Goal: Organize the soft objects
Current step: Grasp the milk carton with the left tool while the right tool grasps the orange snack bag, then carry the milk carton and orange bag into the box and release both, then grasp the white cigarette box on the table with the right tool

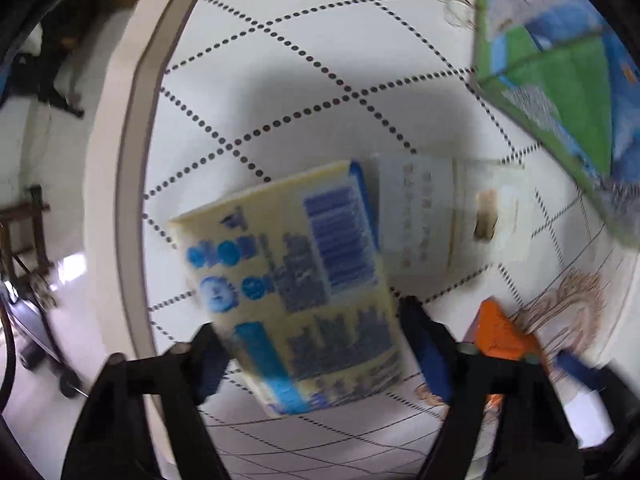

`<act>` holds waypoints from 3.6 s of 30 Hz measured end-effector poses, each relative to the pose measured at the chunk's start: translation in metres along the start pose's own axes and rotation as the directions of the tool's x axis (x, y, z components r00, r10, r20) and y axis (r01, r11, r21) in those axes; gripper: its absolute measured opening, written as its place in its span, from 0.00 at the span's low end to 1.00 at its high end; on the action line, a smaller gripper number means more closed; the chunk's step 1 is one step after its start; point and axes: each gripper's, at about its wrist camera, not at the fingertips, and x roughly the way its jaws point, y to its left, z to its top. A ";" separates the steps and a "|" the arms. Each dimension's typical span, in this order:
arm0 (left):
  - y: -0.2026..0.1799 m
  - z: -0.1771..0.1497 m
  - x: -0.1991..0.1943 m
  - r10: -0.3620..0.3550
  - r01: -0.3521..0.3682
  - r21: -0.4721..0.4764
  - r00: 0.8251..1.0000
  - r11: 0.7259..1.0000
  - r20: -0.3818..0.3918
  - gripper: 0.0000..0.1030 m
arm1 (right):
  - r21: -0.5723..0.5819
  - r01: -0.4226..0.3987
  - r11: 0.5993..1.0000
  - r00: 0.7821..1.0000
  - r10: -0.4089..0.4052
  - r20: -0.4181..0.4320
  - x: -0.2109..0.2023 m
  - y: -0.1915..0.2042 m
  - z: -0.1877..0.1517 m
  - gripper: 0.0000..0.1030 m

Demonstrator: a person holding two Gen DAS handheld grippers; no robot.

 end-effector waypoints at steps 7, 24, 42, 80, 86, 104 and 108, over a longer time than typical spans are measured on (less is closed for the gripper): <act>0.006 -0.044 -0.002 -0.016 0.016 0.010 1.000 1.000 -0.007 0.60 | -0.029 0.027 0.999 0.997 -0.029 -0.073 0.007 0.023 0.015 0.82; -0.008 -0.056 -0.011 0.033 -0.032 -0.003 0.998 0.999 0.047 0.60 | 0.323 -0.050 0.945 0.993 0.083 -0.088 0.051 -0.001 0.019 0.66; -0.076 -0.106 -0.165 -0.160 0.104 0.207 0.947 0.973 0.278 0.60 | 0.235 -0.254 0.938 0.961 0.219 0.168 -0.118 0.006 -0.047 0.65; -0.164 0.121 -0.147 -0.016 -0.025 0.287 0.990 0.958 0.141 0.69 | 0.278 -0.055 0.959 0.974 -0.010 0.228 -0.144 -0.094 0.144 0.93; -0.153 0.111 -0.159 -0.026 -0.024 0.257 0.981 0.966 0.192 0.85 | 0.275 0.048 0.960 0.965 -0.116 0.235 -0.151 -0.092 0.135 0.96; -0.124 0.040 -0.219 -0.013 -0.110 0.224 0.874 0.968 0.486 0.89 | 0.301 0.168 0.939 0.885 -0.278 0.373 -0.199 -0.068 0.072 0.98; -0.110 0.025 -0.235 -0.033 -0.092 0.208 0.848 0.974 0.530 0.89 | 0.296 0.081 0.952 0.887 -0.204 0.415 -0.210 -0.056 0.056 0.98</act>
